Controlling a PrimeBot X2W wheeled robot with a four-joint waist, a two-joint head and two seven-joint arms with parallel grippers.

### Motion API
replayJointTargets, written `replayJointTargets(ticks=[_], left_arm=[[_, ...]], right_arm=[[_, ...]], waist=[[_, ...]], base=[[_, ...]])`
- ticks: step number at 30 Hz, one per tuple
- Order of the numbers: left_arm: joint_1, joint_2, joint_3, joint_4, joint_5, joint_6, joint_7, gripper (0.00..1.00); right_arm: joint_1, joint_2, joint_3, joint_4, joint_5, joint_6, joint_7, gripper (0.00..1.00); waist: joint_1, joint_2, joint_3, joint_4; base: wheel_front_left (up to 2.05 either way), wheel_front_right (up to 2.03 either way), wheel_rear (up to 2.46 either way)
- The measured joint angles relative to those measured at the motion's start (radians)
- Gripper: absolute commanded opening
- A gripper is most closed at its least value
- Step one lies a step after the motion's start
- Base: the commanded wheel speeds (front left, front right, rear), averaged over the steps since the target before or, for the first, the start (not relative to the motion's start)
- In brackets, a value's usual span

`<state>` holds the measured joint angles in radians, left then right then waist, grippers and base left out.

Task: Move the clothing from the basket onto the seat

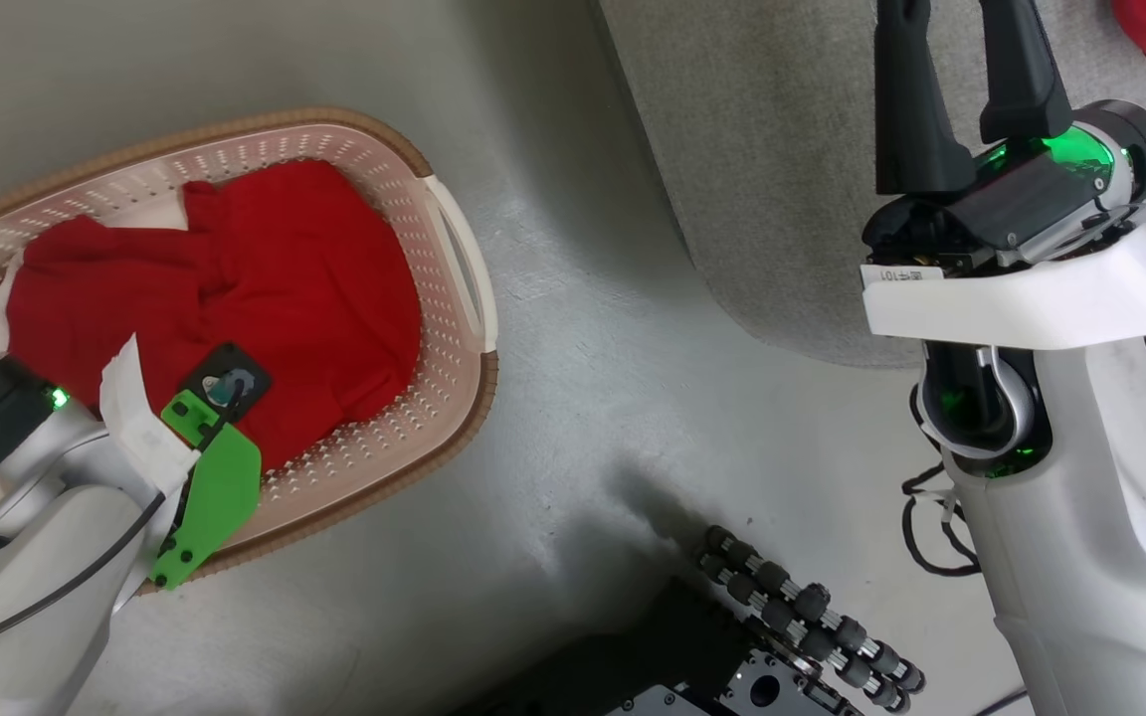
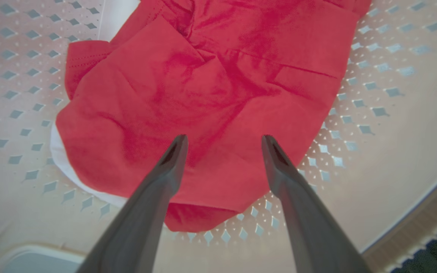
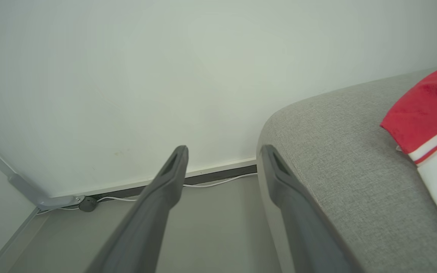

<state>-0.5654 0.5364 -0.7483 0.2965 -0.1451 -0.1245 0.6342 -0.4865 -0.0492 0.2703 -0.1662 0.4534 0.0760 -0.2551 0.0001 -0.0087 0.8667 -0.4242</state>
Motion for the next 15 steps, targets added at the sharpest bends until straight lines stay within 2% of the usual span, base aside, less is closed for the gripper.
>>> replayJointTargets(ticks=[7, 15], left_arm=[[0.000, 0.057, -0.014, -0.005, -0.010, 0.000, 0.034, 1.00], [0.000, 0.086, -0.048, -0.014, -0.036, 0.000, 0.090, 1.00]], right_arm=[[-0.003, 0.001, 0.036, 0.000, 0.052, -0.014, 0.000, 1.00], [-0.003, 0.002, 0.036, -0.006, 0.060, -0.025, 0.000, 1.00]], waist=[[0.0000, 0.0000, 0.020, -0.034], [0.0000, 0.0000, 0.039, -0.062]], base=[[0.00, 0.00, 0.00], [0.00, 0.00, 0.00]])
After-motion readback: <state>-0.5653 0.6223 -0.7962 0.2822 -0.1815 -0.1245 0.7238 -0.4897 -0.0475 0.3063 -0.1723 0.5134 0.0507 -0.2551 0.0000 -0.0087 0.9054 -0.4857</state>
